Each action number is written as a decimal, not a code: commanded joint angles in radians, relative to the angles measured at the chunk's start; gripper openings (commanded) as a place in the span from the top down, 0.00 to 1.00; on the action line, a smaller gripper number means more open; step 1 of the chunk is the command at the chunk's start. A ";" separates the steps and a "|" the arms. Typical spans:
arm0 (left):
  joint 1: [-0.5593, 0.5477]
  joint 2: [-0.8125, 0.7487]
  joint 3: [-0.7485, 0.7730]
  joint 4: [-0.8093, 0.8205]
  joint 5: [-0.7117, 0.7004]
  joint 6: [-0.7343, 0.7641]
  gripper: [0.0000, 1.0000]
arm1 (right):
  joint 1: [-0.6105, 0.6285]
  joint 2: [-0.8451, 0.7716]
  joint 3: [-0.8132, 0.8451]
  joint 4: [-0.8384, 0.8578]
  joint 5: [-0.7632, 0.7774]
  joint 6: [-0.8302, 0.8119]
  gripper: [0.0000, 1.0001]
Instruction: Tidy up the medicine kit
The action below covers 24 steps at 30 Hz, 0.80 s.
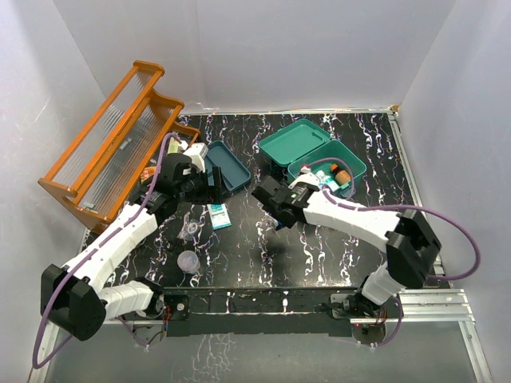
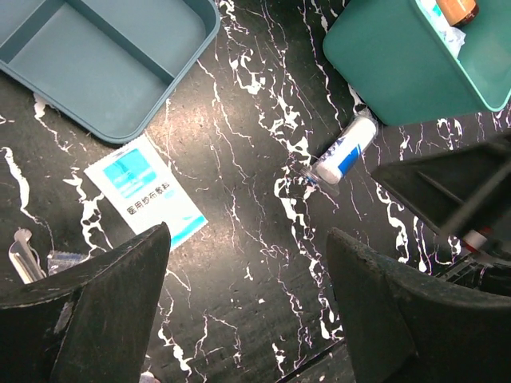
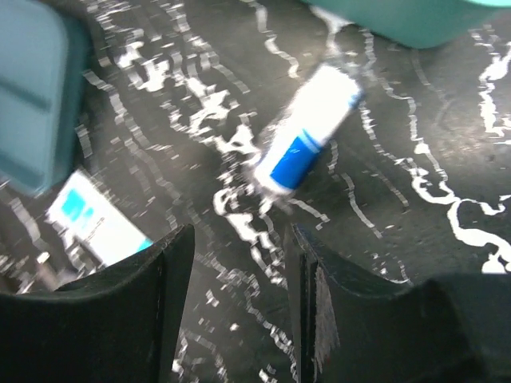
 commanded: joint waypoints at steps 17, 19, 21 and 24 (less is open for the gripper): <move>0.001 -0.123 -0.024 -0.089 -0.106 0.006 0.21 | -0.046 0.282 0.099 -0.127 0.200 0.242 0.50; 0.001 -0.119 -0.022 -0.091 -0.104 0.005 0.21 | -0.050 0.302 0.101 -0.113 0.199 0.223 0.51; 0.002 -0.116 -0.021 -0.091 -0.105 0.004 0.21 | -0.051 0.323 0.107 -0.117 0.189 0.215 0.52; 0.001 -0.115 -0.019 -0.088 -0.113 0.005 0.21 | -0.053 0.345 0.111 -0.145 0.184 0.224 0.54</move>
